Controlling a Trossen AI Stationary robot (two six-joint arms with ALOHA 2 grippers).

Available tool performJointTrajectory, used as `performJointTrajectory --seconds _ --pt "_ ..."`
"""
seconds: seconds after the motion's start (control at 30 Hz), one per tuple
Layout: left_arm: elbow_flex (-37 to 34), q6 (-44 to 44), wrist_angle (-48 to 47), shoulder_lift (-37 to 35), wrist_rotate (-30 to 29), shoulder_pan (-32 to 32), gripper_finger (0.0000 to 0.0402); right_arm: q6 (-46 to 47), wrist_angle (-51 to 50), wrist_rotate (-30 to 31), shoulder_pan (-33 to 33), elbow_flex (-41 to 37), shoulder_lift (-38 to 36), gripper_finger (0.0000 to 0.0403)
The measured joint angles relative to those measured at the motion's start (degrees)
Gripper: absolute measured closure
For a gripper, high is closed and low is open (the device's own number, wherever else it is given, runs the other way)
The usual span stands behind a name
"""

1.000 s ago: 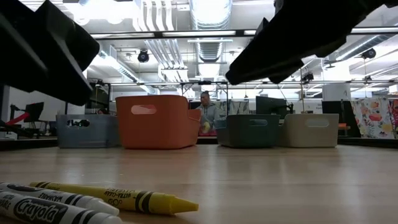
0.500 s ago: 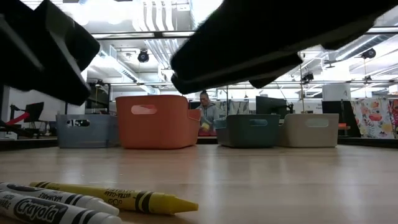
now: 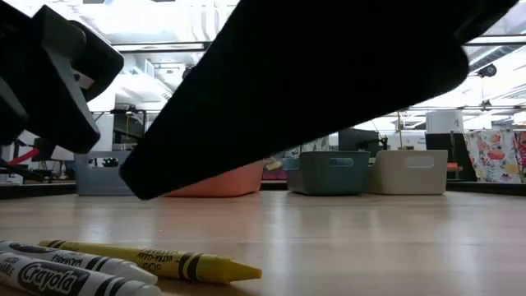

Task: Sort crayons
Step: Put the yellow crayon into the white bin

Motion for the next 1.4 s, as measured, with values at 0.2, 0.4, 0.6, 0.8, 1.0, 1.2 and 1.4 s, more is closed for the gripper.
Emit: performJointTrajectory --seconds 0.2,0.4,0.6,0.8,1.0,1.2,1.4 --pt "0.00 0.00 0.07 0.02 -1.78 0.00 0.0281 0.68 -3.93 0.07 -0.11 1.04 0.19 0.0293" --pt "0.00 -0.02 0.41 0.04 -3.03 0.00 0.0281 0.72 -4.92 -0.43 -0.11 1.10 0.23 0.0264" --pt "0.00 -0.04 0.52 0.07 -3.08 0.00 0.0281 2.17 -6.31 -0.79 -0.48 1.08 0.26 0.0257" --pt "0.00 -0.04 0.52 0.09 -3.95 0.00 0.0281 2.28 -6.27 -0.94 -0.61 1.06 0.26 0.0257" --pt "0.00 -0.05 0.54 0.09 -4.59 0.00 0.0281 3.15 -6.31 -1.92 -0.89 0.86 0.45 0.0255" --pt "0.00 -0.60 0.54 0.09 -6.07 0.00 0.0281 3.70 -6.28 -2.20 -1.14 0.64 0.45 0.0256" --pt "0.00 -0.92 0.54 0.11 -7.49 0.00 0.0281 3.67 -6.21 -2.61 -1.51 0.29 0.45 0.0256"
